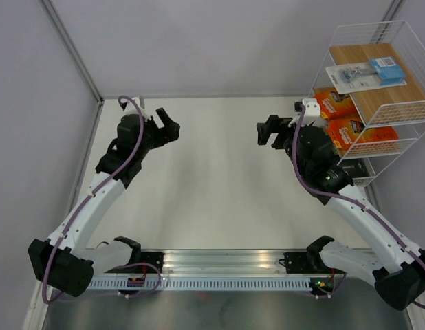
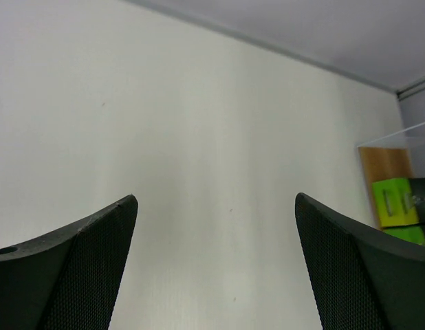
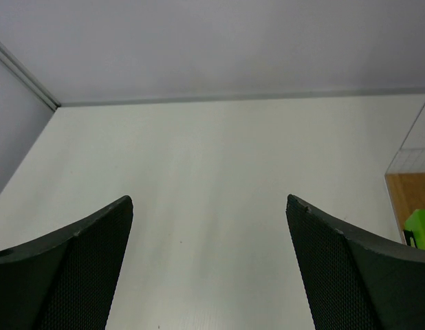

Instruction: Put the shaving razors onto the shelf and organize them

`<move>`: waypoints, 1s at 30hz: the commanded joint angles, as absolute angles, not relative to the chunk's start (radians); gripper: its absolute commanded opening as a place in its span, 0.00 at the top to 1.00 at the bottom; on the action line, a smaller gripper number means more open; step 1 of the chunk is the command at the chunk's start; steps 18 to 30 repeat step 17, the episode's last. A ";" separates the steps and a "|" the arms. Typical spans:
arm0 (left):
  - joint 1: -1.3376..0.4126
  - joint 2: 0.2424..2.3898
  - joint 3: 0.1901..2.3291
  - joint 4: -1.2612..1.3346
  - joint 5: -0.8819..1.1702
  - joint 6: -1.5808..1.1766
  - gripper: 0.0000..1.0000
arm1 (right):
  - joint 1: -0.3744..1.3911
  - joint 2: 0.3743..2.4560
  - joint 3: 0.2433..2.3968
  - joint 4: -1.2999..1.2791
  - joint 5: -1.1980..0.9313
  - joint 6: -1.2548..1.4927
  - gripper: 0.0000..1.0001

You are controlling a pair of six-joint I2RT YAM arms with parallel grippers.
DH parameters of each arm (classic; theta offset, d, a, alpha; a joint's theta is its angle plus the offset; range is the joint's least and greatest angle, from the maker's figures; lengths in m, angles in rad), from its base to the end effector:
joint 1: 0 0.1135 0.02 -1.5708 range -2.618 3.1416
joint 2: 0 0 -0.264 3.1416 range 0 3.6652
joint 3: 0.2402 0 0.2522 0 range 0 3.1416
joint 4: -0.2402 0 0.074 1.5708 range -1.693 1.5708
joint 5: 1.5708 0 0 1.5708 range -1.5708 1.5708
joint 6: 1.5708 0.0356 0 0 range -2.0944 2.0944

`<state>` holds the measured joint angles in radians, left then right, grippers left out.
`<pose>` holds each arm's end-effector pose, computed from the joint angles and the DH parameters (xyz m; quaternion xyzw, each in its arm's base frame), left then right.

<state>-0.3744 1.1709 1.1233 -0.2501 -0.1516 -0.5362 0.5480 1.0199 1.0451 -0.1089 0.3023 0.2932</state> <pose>0.2525 -0.0934 0.3729 -0.1097 0.7956 -0.2059 0.5591 0.2042 0.1122 0.3956 0.0086 0.7347 0.1721 0.6561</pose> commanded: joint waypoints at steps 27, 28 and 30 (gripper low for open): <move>-0.350 0.896 0.902 -0.456 -0.258 -0.494 0.00 | 0.551 0.897 0.716 0.140 0.351 0.402 0.02; -0.350 0.896 0.902 -0.456 -0.258 -0.494 0.00 | 0.551 0.897 0.716 0.140 0.351 0.402 0.02; -0.350 0.896 0.902 -0.456 -0.258 -0.494 0.00 | 0.551 0.897 0.716 0.140 0.351 0.402 0.02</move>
